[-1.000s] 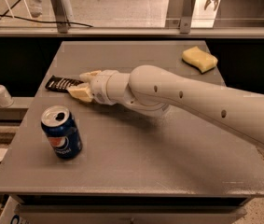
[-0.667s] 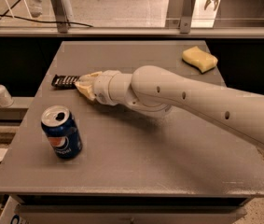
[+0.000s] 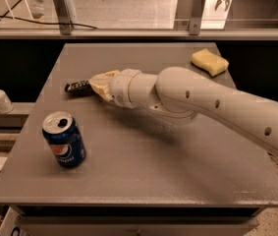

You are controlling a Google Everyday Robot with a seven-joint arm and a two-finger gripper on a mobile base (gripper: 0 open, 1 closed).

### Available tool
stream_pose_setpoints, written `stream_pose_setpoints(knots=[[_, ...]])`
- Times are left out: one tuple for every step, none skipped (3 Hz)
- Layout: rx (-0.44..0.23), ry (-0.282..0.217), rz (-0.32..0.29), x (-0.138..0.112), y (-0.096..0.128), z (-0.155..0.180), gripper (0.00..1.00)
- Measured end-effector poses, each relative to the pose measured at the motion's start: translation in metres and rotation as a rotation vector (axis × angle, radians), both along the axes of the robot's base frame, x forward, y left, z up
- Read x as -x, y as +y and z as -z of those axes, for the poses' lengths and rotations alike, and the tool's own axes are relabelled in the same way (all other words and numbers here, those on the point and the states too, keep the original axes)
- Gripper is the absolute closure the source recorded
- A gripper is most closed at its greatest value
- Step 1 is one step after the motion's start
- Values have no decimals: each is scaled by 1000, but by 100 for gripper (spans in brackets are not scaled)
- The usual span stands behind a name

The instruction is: Move rxbar chocolate near sponge

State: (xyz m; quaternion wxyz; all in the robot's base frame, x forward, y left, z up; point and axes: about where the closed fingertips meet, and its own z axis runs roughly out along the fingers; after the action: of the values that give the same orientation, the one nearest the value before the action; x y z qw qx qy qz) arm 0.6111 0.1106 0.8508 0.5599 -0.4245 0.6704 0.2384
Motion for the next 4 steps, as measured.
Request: stream_pose_setpoints(knots=[[-1,-30,43,5,-33,-14,100],[11,-39,115,10,-78,-18,100],[26,-41,195,16,-126,-19,100],[40,-33,281,20,-173,-18,100]])
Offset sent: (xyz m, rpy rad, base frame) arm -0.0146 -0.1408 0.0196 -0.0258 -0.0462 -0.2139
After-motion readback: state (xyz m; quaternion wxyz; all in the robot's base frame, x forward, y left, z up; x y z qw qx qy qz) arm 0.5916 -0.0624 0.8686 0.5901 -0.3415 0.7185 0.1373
